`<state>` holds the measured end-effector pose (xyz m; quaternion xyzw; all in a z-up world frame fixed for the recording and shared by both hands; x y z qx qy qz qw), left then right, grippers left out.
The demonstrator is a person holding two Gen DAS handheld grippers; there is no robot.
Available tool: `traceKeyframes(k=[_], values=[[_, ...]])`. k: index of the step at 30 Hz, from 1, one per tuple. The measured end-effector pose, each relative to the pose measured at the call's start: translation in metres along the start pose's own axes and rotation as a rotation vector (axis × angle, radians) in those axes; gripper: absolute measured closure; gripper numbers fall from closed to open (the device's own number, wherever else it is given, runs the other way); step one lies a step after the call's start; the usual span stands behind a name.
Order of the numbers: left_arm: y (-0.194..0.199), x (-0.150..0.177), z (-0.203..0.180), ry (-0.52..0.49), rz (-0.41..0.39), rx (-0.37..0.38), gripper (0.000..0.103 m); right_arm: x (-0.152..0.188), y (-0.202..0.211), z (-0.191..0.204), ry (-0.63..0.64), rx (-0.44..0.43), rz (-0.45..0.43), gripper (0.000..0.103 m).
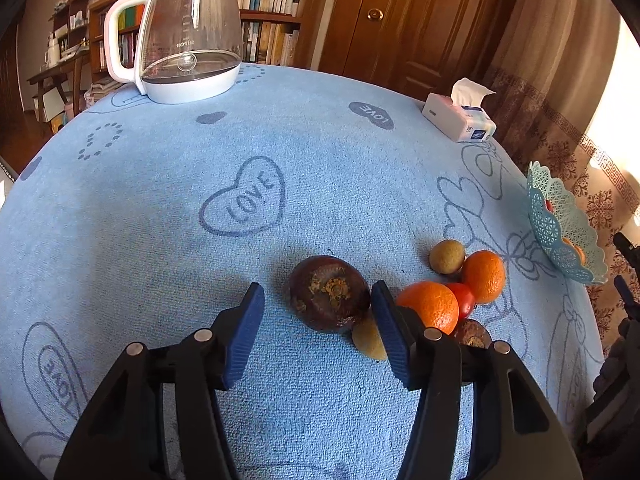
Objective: Organize fruits
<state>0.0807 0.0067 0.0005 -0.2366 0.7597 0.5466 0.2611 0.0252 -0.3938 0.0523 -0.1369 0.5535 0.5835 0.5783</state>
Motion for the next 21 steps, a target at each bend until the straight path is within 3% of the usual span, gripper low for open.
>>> traceKeyframes(k=[4,14,21], values=[[0.000,-0.001,0.000,0.010,0.005,0.052,0.060,0.000,0.000,0.000,0.000,0.000,0.000,0.011],[0.030,-0.012,-0.008,0.001,-0.081,0.075,0.060,-0.003,0.003,-0.006,-0.017,0.010,-0.023,0.011],[0.032,-0.027,-0.035,-0.029,-0.079,0.091,0.060,-0.006,0.007,-0.015,-0.059,0.024,-0.040,0.011]])
Point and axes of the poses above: each gripper's, at about its wrist camera, not at the fingertips, and y roughly against the way its jaws point, z to its left, x to its underside, the point moved 3 cm from there along -y, roughly the way its jaws point, and after that the axes turned 5 degrees about x, right-handed, at the moved point
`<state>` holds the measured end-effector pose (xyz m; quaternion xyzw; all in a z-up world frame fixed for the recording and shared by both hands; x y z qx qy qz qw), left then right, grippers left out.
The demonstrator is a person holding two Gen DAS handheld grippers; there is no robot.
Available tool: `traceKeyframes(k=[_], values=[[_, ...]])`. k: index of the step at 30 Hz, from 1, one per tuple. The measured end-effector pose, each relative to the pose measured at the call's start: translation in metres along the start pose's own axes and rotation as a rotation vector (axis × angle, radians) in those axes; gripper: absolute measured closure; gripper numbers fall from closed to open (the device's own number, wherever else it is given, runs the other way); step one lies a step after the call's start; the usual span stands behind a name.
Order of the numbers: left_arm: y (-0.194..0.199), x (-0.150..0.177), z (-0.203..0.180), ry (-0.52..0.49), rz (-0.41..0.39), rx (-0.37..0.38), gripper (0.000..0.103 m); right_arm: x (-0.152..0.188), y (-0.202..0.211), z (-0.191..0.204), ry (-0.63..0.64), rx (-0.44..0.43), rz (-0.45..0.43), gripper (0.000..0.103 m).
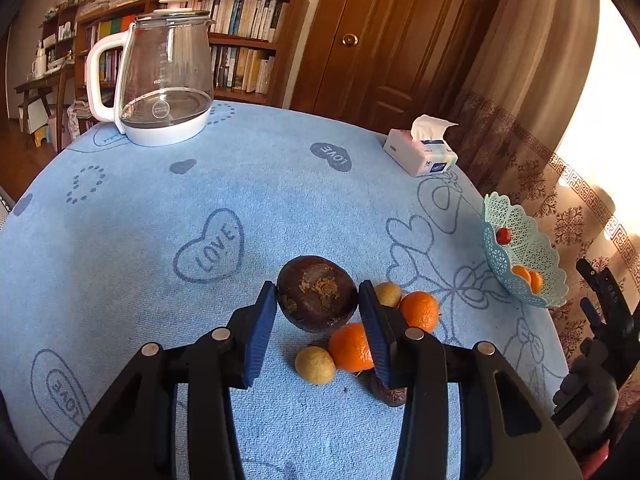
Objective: Organize fruits
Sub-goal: 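Carry the dark brown fruit into the basket and open the left gripper, then move the left gripper back toward the remaining fruit pile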
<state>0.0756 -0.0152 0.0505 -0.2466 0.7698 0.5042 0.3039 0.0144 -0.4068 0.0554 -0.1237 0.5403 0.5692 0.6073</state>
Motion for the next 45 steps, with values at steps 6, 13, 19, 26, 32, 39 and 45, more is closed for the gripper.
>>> traceKeyframes(k=[6,13,19,26,32,39,45], values=[[-0.017,-0.008,-0.058,-0.088,0.016,0.060,0.060,-0.003,0.001,-0.009,-0.045,0.011,-0.002,0.011],[-0.044,-0.017,-0.129,-0.199,0.032,0.133,0.060,-0.004,-0.001,-0.016,-0.085,0.017,0.002,0.010],[-0.077,-0.025,-0.181,-0.268,0.051,0.190,0.060,-0.007,-0.004,-0.021,-0.117,0.016,0.011,0.010],[-0.113,-0.025,-0.209,-0.294,0.094,0.220,0.060,-0.008,-0.008,-0.025,-0.138,0.020,0.022,0.010],[-0.110,-0.029,-0.203,-0.280,0.045,0.215,0.024,-0.007,-0.008,-0.025,-0.142,0.025,0.019,0.010],[-0.095,-0.030,-0.178,-0.243,-0.002,0.136,0.014,-0.007,-0.006,-0.023,-0.129,0.028,0.007,0.010],[-0.079,-0.028,-0.164,-0.259,-0.063,0.030,0.011,-0.006,-0.003,-0.021,-0.118,0.030,-0.005,0.010]])
Point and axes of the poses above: each gripper's, at about its wrist camera, not at the fingertips, and y roughly against the way its jaws point, z to its left, x to its underside, the point moved 3 cm from there along -y, roughly the way its jaws point, and after that the axes turned 5 degrees about x, right-handed, at the moved point
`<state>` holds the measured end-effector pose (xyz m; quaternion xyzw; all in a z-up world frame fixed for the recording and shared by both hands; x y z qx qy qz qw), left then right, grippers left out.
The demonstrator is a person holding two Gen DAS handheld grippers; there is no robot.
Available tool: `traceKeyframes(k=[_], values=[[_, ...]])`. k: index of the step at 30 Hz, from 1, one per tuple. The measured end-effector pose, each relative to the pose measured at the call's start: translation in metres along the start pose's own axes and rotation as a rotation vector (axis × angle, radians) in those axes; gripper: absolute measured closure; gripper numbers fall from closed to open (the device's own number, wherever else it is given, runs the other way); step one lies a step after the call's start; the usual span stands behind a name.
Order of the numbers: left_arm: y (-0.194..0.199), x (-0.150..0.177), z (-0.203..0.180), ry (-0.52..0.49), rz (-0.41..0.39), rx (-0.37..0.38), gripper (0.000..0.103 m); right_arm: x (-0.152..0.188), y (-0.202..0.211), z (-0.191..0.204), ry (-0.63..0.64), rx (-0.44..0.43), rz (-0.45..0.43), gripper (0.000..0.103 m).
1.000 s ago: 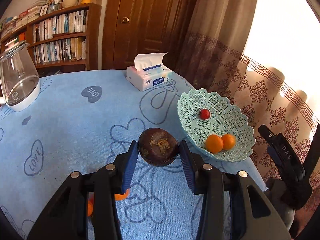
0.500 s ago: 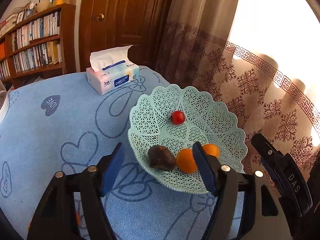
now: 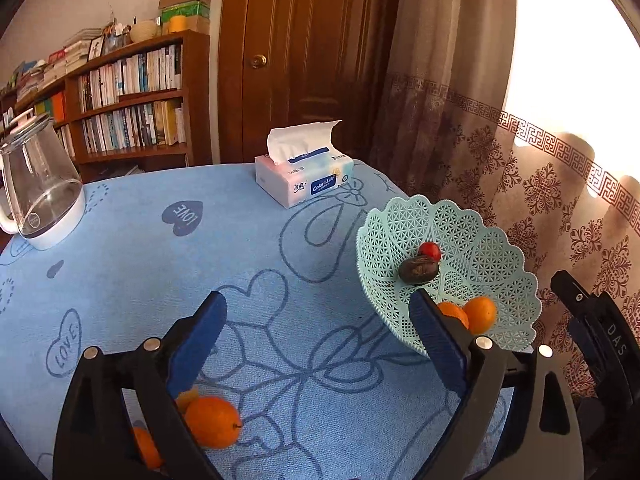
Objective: Organize fruits
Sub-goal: 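Move the left gripper back toward the remaining fruit pile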
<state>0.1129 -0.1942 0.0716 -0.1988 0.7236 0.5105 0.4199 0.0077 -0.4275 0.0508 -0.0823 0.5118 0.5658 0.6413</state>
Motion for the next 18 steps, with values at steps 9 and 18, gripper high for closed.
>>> traceKeyframes(k=[9,18], values=[[0.026,0.009,0.018,-0.016,-0.051,-0.113,0.011,0.003,0.002,0.005,0.028,0.000,-0.013,0.009],[0.050,0.025,0.041,0.015,-0.072,-0.170,0.011,0.005,0.005,0.011,0.052,0.003,-0.026,0.009]])
Point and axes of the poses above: each gripper's, at about its wrist camera, not at the fingertips, and y roughly against the way its jaws point, z to its left, x to its underside, the point moved 3 cm from there along -y, roughly the way its jaws point, and after that the axes turned 5 degrees about x, right-handed, at the moved point
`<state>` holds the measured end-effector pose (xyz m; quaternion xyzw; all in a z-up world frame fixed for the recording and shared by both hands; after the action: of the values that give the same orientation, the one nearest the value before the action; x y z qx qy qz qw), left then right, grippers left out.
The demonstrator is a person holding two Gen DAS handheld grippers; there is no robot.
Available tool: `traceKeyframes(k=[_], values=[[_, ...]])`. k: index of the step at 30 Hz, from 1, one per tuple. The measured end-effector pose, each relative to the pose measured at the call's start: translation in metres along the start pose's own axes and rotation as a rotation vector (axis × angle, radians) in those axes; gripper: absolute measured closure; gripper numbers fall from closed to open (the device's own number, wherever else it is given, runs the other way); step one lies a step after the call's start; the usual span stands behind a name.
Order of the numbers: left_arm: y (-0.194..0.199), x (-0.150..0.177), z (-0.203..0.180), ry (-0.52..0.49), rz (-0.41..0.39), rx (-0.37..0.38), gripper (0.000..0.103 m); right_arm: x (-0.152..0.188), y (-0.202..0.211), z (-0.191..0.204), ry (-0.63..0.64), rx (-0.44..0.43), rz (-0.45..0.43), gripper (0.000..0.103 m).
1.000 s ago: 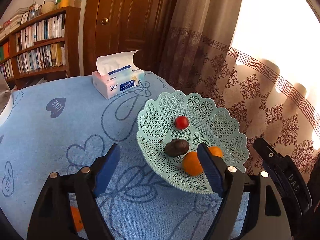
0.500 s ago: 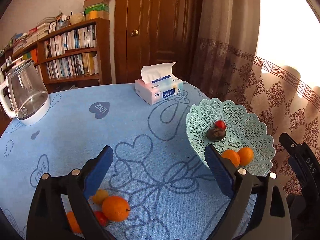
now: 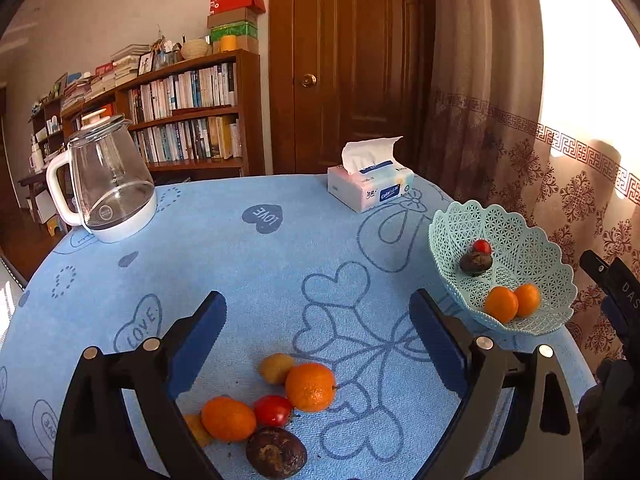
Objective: Organize fruits
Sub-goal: 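Move the left gripper back toward the remaining fruit pile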
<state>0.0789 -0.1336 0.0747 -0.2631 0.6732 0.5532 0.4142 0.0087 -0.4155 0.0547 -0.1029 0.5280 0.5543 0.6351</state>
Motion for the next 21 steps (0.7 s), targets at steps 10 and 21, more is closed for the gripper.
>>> traceKeyframes(k=[10,21], values=[[0.017,0.007,0.028,0.048,-0.019,-0.029,0.011,0.003,-0.002,0.006,0.033,0.003,0.000,0.009],[0.025,-0.007,0.082,0.219,-0.025,-0.001,0.005,0.006,-0.004,0.011,0.068,0.003,-0.012,0.009]])
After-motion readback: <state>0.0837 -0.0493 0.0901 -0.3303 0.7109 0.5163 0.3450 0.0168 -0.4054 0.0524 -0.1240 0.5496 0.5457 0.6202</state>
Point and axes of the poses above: each gripper's, at about its wrist camera, not at the fingertips, and y roughly against the way its jaws point, z to its left, x to its underside, the point moved 3 cm from there along -y, roughly the way its jaws point, and after that the axes turned 5 degrees about x, right-handed, at the moved point
